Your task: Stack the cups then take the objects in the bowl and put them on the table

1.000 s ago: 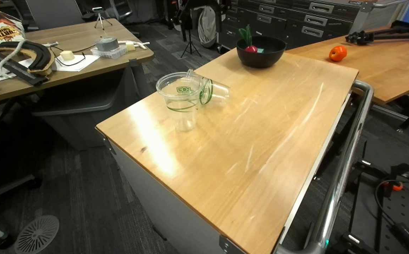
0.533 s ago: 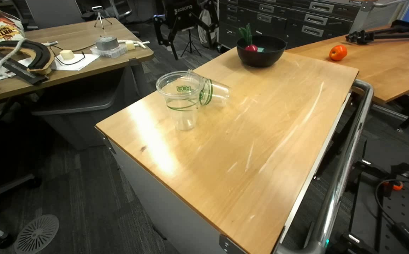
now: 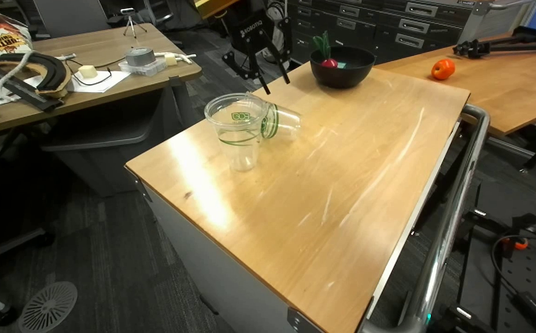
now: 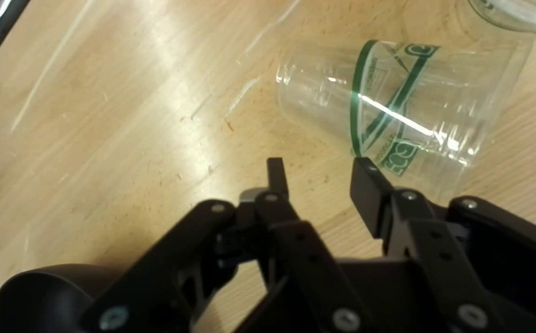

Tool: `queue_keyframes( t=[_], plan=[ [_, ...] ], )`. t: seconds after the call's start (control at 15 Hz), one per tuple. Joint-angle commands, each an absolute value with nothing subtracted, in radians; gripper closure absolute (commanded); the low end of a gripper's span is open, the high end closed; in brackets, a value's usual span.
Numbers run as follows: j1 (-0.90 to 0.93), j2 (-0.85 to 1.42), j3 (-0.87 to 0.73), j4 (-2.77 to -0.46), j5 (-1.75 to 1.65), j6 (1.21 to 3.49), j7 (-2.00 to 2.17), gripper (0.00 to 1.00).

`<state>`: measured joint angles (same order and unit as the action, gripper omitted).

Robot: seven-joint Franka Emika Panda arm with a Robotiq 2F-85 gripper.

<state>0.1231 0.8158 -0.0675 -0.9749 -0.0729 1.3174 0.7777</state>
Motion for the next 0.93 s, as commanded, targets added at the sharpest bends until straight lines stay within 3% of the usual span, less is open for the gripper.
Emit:
queue_keyframes(
  t=[0.0, 0.07, 0.2, 0.53, 0.87],
  plan=[
    [0.132, 0.894, -0.077, -0.824, -0.069, 1.252, 0.788, 0.52],
    [0.135, 0.898, -0.079, -0.809, -0.071, 1.271, 0.797, 0.43],
    [0.133, 0.892, -0.069, -0.794, -0.073, 1.298, 0.8, 0.38],
    [0.139, 0.906, -0.045, -0.74, -0.059, 1.283, 0.782, 0.01],
    [0.137, 0.951, -0.012, -0.728, -0.048, 1.269, 0.776, 0.0]
  ],
)
